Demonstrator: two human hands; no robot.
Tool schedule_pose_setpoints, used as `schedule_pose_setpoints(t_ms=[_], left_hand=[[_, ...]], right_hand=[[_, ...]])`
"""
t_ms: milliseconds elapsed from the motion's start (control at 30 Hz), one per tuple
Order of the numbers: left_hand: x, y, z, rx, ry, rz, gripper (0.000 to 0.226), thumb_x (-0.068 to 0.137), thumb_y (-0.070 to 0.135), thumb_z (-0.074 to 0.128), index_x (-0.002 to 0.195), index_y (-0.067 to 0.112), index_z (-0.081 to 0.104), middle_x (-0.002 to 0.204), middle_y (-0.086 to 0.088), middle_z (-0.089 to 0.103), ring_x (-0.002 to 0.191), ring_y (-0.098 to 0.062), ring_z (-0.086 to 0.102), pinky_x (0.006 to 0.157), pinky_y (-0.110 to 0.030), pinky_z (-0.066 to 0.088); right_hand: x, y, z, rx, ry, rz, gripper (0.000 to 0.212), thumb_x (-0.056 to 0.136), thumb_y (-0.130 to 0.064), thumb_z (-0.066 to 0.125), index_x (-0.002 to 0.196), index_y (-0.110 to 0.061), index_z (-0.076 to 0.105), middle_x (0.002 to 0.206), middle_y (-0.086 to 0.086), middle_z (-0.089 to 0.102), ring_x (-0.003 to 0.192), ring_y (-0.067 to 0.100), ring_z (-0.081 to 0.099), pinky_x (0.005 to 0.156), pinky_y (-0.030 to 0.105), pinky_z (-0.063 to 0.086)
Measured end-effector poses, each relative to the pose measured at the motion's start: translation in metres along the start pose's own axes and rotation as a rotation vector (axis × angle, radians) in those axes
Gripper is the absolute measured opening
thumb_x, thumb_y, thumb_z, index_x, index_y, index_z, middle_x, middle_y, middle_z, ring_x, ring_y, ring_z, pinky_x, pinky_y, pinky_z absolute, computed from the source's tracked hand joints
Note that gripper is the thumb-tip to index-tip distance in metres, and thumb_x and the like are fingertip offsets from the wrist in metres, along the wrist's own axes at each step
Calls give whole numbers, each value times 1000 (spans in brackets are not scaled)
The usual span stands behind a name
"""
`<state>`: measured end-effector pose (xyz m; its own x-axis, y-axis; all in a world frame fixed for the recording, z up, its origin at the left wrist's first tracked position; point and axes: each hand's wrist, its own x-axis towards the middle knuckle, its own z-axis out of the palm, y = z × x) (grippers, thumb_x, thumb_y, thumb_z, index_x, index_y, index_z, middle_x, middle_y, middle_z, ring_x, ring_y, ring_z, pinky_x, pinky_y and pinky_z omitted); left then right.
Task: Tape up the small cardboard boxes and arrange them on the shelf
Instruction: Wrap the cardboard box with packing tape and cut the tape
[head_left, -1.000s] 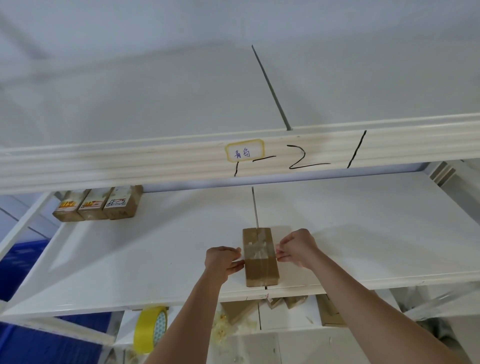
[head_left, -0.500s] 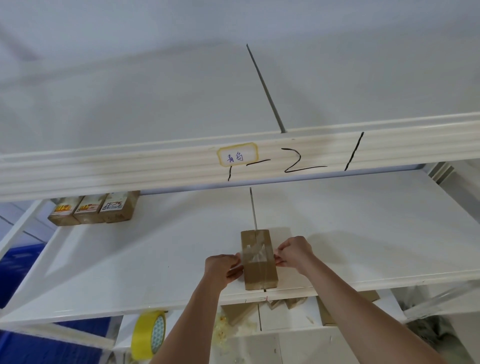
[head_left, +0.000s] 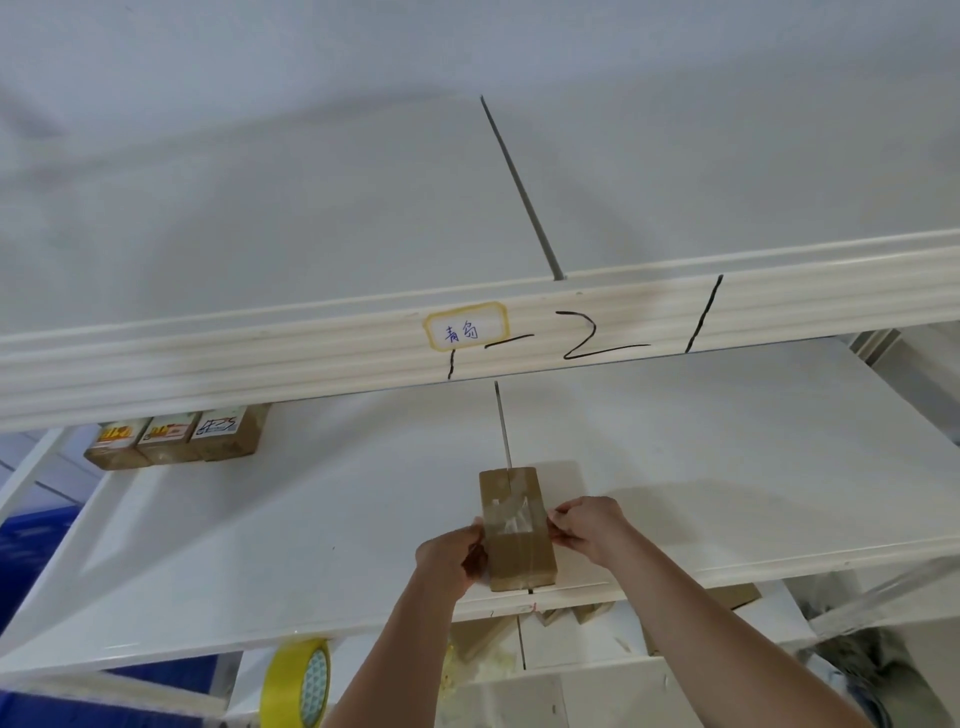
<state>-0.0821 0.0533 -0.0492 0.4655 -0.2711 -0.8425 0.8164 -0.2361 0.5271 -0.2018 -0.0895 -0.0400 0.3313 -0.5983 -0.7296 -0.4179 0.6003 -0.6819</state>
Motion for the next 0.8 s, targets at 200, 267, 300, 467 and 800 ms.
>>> schedule_pose_setpoints(t_ms=[200,267,300,467,800], left_hand=[[2,-3,7,23,117,40,30,74,6,88,94,-5,68,88,-18,74,81,-34,75,79,-49,63],[4,-6,6,12,151,56,29,75,10,89,89,-3,67,86,-16,73,80,-32,73,79,-46,63],[5,-8,6,19,170,72,27,75,11,89,85,-1,67,82,-15,71,76,-31,71,74,-43,64],[2,-11,6,150,285,311,10,81,11,84,77,13,75,84,-8,73,69,-19,63,65,-27,55],[-9,-10,15,542,268,551,23,93,2,60,73,7,69,75,-10,66,70,-25,64,76,-41,61]], right_hand=[[-7,-5,7,24,46,28,17,89,14,66,105,12,64,102,26,65,90,32,65,58,35,55],[-7,-3,8,-15,90,10,17,86,16,69,102,12,64,101,26,65,91,33,67,71,41,61],[-7,-1,8,-60,115,-12,16,84,15,70,98,9,65,100,26,66,92,35,68,78,44,62],[-9,8,16,-340,255,-168,14,84,-1,75,75,-9,69,78,8,69,79,25,72,81,42,63],[-22,-4,29,-702,333,-221,9,89,-13,59,80,-14,61,80,5,68,80,23,67,90,43,57]])
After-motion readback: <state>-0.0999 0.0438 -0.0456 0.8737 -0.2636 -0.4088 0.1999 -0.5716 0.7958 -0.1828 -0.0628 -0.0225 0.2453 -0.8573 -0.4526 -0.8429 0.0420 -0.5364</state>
